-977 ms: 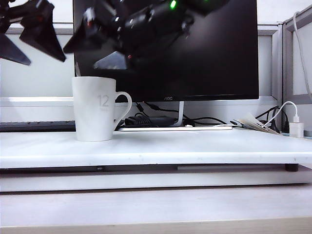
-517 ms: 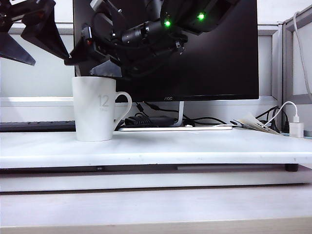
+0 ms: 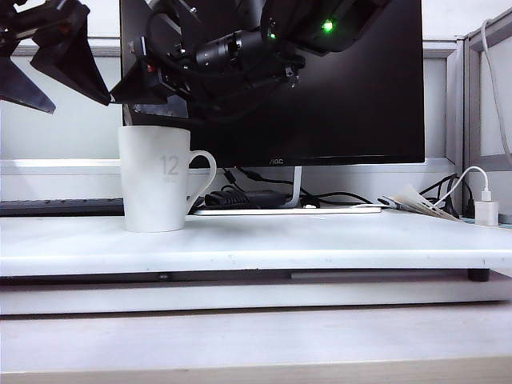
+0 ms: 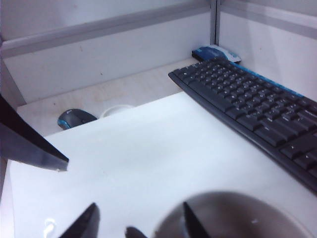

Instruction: Pick up a spoon and stir the liquid in the cup.

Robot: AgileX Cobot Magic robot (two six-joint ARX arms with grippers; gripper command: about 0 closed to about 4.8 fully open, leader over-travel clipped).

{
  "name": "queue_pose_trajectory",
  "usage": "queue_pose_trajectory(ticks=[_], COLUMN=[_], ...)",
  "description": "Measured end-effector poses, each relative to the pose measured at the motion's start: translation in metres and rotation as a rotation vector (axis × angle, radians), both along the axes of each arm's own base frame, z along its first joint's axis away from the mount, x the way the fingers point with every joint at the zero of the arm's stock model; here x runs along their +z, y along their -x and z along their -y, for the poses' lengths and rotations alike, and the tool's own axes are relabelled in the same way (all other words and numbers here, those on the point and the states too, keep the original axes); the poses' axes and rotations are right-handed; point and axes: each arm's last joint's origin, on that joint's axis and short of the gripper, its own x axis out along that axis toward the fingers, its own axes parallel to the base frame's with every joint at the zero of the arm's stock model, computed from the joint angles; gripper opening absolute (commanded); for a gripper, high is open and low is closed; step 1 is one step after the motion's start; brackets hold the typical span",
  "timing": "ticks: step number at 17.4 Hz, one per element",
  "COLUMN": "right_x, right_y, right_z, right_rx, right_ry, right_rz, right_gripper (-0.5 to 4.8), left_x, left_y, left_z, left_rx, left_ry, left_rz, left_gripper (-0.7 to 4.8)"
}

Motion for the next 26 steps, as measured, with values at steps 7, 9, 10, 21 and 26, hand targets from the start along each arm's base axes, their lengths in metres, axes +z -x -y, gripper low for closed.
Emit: queue_pose_trajectory(ticks=[7,9,10,21,26], right_x=[-0.008,-0.008,-0.008,-0.01,0.008], right_y=[-0.002,-0.002,-0.002,-0.003,0.003], right_z=[-0.001,-0.001,-0.001,-0.002,0.003], right_rx=[0.001,0.001,0.001,-0.001,-0.014], right_ry=[0.013,0.012,0.013,0.02,0.004], right_rz=[-0.013,-0.011,-0.011,-0.013,0.008], right_gripper=[2.14,2.04,1.77,-0.01,-0.01], left_x=[0.001,0.003,0.003,0.003,0.002], left_y=[0.005,0.007,0.007,0.007,0.007], left_z=[-0.002,-0.003,-0.003,-0.003,-0.003], left_rx=[0.013,0.014,0.014,0.016,0.017], left_ry=[-0.012,-0.008,-0.009,-0.011,-0.014], left_rz=[-0.014,-0.003,-0.003,-0.006,-0.01], left_gripper=[4.79,4.79,4.79,4.79,4.79])
